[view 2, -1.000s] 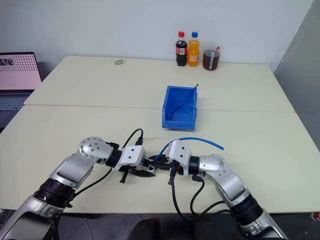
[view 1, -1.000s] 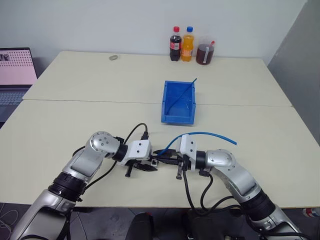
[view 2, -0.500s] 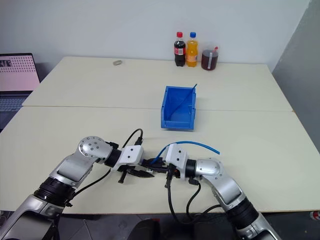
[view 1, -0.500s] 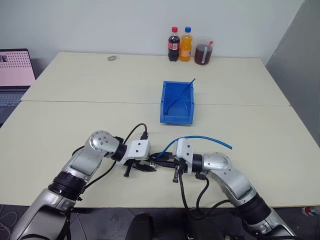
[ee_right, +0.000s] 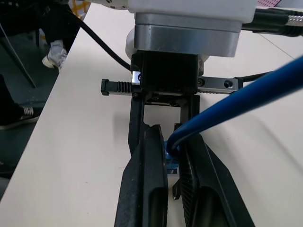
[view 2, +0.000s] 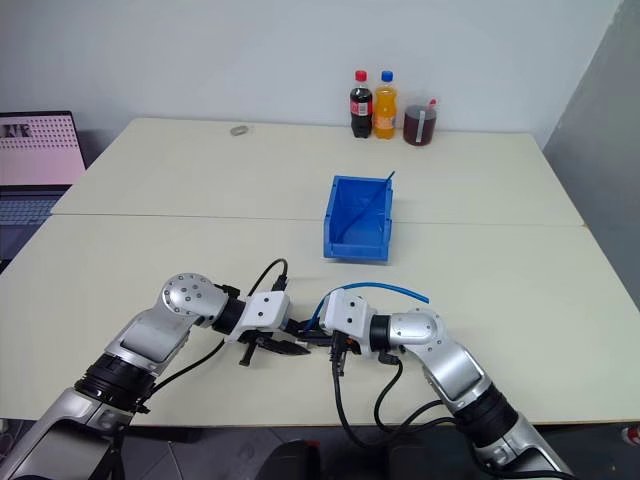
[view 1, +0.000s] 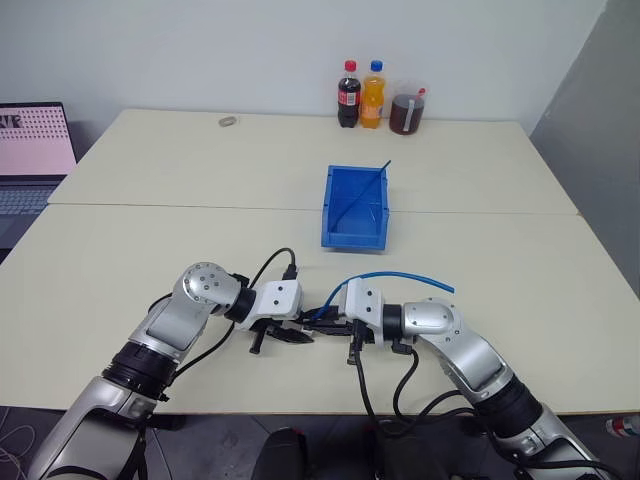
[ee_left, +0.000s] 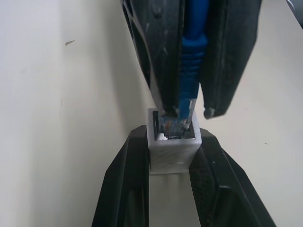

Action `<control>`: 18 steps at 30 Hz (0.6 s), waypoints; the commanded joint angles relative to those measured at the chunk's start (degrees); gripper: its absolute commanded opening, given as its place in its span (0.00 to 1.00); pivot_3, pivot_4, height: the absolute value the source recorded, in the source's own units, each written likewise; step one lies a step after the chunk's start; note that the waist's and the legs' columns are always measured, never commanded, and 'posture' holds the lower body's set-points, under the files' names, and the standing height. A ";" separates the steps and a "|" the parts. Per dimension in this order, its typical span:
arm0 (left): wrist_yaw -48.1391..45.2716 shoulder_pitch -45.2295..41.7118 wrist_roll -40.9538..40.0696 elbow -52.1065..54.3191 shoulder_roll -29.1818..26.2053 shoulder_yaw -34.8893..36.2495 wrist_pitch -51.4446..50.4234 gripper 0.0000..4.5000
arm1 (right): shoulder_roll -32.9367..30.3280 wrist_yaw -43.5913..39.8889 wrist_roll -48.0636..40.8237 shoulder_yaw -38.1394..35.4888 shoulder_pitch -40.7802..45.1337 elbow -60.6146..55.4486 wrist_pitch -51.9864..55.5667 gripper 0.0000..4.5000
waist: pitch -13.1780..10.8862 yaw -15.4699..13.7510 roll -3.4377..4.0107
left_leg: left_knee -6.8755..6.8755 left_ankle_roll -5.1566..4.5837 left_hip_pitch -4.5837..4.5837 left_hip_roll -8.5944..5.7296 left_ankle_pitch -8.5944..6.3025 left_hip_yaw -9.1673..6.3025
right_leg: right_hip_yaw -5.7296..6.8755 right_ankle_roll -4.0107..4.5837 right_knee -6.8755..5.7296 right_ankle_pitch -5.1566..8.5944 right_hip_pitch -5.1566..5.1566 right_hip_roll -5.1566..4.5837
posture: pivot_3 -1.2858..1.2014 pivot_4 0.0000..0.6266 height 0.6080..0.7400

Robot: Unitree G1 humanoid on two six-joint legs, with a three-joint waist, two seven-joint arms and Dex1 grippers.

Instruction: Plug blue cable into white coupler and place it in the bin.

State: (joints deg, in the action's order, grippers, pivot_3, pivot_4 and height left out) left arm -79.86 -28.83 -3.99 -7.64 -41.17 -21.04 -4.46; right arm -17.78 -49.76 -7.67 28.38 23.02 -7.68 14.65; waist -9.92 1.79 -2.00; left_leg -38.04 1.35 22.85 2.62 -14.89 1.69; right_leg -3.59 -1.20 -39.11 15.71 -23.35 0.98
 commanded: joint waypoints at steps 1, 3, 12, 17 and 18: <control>0.94 0.35 2.02 -1.10 0.35 -0.87 -0.45 0.18 | 1.27 -0.50 0.14 1.45 1.08 0.76 4.93 0.01 | 0.00 0.00 0.00 | 0.00 0.00 -0.01 0.00 0.00 -0.01 | 0.00 0.00 -0.01 0.00 0.01 0.00 | 0.52 0.24 1.00; 1.18 0.50 2.09 -0.79 0.48 -0.97 -0.56 0.18 | 1.55 -1.12 0.27 2.21 1.36 1.33 6.76 0.01 | 0.04 0.00 0.01 | -0.01 0.00 -0.06 0.02 0.00 -0.03 | 0.01 0.01 -0.04 -0.01 0.05 0.00 | 0.52 0.24 1.00; 1.41 1.36 1.92 0.81 0.56 -0.82 -1.36 0.18 | 1.44 -2.45 1.42 5.33 1.72 3.02 13.61 0.01 | 0.63 0.03 0.26 | -0.02 -0.01 -0.12 0.01 0.01 0.01 | -0.02 0.00 -0.08 -0.01 0.08 0.01 | 0.52 0.24 1.00; 1.48 1.75 2.01 1.48 0.64 -0.79 -1.77 0.18 | 2.19 -2.20 2.21 6.42 2.18 4.11 16.21 0.01 | 1.15 0.11 0.43 | 0.02 -0.01 -0.19 -0.02 0.00 0.04 | -0.06 -0.01 -0.06 0.02 0.11 0.07 | 0.52 0.24 1.00; 1.57 1.80 2.03 1.60 0.75 -0.80 -1.90 0.18 | 2.16 -2.51 2.18 6.52 2.05 4.31 16.38 0.01 | 1.23 0.11 0.43 | 0.03 -0.01 -0.22 -0.02 0.00 0.05 | -0.06 0.00 -0.06 0.03 0.13 0.10 | 0.52 0.24 1.00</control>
State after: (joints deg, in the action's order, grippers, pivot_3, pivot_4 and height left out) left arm -78.58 -27.61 -2.61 -7.29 -40.99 -20.94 -5.98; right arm -15.35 -50.87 -6.94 29.63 26.79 -7.05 27.36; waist -8.69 1.90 -1.57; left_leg -38.00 1.34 22.61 2.61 -14.89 1.74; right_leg -3.66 -1.19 -39.17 15.75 -23.21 1.11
